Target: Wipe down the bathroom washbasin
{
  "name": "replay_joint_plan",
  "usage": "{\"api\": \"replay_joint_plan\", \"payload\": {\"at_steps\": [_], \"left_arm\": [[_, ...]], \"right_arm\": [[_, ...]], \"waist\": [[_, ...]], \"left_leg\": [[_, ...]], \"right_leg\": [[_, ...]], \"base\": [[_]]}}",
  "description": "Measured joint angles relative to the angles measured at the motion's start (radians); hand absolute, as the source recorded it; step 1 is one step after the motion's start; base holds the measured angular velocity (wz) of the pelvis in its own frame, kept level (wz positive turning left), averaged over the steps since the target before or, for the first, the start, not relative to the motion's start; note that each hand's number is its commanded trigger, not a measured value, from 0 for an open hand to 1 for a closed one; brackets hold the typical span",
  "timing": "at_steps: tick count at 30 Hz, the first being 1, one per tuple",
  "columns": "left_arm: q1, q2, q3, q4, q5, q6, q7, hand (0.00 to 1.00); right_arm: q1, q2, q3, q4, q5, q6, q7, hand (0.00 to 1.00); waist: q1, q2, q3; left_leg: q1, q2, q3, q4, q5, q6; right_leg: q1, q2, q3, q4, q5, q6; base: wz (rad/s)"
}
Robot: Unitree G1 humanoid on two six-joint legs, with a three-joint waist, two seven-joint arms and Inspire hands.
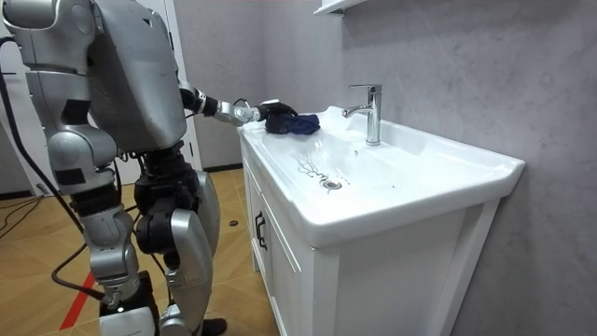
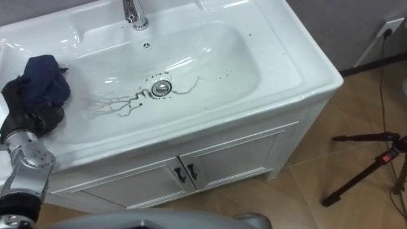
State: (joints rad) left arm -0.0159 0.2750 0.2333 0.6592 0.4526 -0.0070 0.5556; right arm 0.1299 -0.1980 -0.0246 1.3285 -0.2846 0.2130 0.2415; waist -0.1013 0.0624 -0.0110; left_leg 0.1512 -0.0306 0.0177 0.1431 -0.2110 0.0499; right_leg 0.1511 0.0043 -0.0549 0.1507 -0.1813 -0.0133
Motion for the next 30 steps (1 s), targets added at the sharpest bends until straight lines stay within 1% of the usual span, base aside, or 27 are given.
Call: {"api": "replay_joint_plan", "payload": {"at_steps": [4,11,17,20,21,24,27,28,29,30], "left_arm": [[-0.016,0.004,0.019,0.030,-0.001,0.001,0.004,1.00],[-0.032,0.009,0.022,0.040,-0.001,0.002,0.004,1.00],[-0.039,0.009,0.020,0.051,-0.006,0.001,0.002,1.00],[-0.050,0.009,0.020,0.045,-0.009,0.000,0.001,1.00],[-0.054,0.009,0.020,0.044,-0.010,0.000,0.000,1.00],[-0.062,0.009,0.018,0.043,-0.013,-0.001,0.000,1.00],[-0.065,0.007,0.010,0.013,-0.012,0.007,-0.002,1.00],[-0.065,0.006,0.005,-0.013,-0.011,0.016,-0.009,1.00],[-0.065,0.006,0.001,-0.025,-0.011,0.018,-0.014,1.00],[-0.065,0.005,-0.002,-0.049,-0.011,0.019,-0.018,1.00]], "right_arm": [[-0.002,-0.001,0.002,-0.004,0.000,0.007,0.000,0.00],[-0.011,-0.003,0.002,-0.013,0.000,0.005,0.000,0.00],[-0.015,-0.008,0.003,-0.015,-0.001,-0.020,-0.010,0.00],[-0.019,-0.009,0.003,-0.014,0.002,-0.035,-0.013,0.00],[-0.020,-0.009,0.004,-0.013,0.004,-0.041,-0.013,0.00],[-0.025,-0.009,0.004,-0.012,0.004,-0.049,-0.014,0.00],[-0.034,-0.009,0.007,-0.010,0.007,-0.051,-0.014,0.00],[-0.035,-0.008,0.017,-0.009,0.007,-0.059,-0.014,0.00],[-0.035,-0.008,0.022,-0.009,0.007,-0.063,-0.014,0.00],[-0.040,-0.006,0.023,-0.008,0.007,-0.072,-0.019,0.00]], "waist": [[0.007,0.003,-0.0024],[0.016,0.003,-0.0028],[0.024,0.001,-0.0033],[0.024,-0.003,-0.0041],[0.024,-0.006,-0.0036],[0.021,-0.015,-0.0028],[0.016,-0.025,-0.0020],[0.015,-0.030,-0.0007],[0.016,-0.032,0.0005],[0.016,-0.032,0.0039]], "left_leg": [[-0.003,0.000,0.004,0.000,0.000,0.000],[-0.003,0.000,0.006,-0.001,0.000,0.000],[-0.001,-0.001,0.006,-0.001,0.000,0.000],[-0.001,-0.001,0.004,0.001,0.000,0.000],[-0.001,-0.002,0.000,0.002,0.000,0.000],[-0.001,-0.002,-0.011,0.008,0.000,0.000],[-0.005,-0.001,-0.028,0.010,0.000,0.000],[-0.011,-0.002,-0.037,0.016,0.000,0.000],[-0.016,-0.002,-0.040,0.018,0.000,0.000],[-0.022,-0.003,-0.047,0.023,0.000,0.000]], "right_leg": [[-0.007,0.000,0.007,0.002,0.000,0.000],[-0.009,0.000,0.010,0.001,0.000,0.000],[-0.008,0.001,0.012,0.000,0.000,0.000],[-0.005,0.000,0.009,0.000,0.000,0.000],[-0.004,-0.001,-0.001,0.000,0.000,0.001],[0.004,-0.003,-0.007,-0.003,-0.001,0.001],[0.010,-0.004,-0.019,-0.010,-0.001,0.001],[0.010,-0.005,-0.028,-0.011,-0.001,0.001],[0.009,-0.005,-0.030,-0.012,-0.001,0.001],[0.007,-0.006,-0.035,-0.013,0.000,0.000]], "base": [[-0.02],[-0.01],[0.00],[0.02],[0.07],[0.12],[0.16],[0.19],[0.21],[0.15]]}}
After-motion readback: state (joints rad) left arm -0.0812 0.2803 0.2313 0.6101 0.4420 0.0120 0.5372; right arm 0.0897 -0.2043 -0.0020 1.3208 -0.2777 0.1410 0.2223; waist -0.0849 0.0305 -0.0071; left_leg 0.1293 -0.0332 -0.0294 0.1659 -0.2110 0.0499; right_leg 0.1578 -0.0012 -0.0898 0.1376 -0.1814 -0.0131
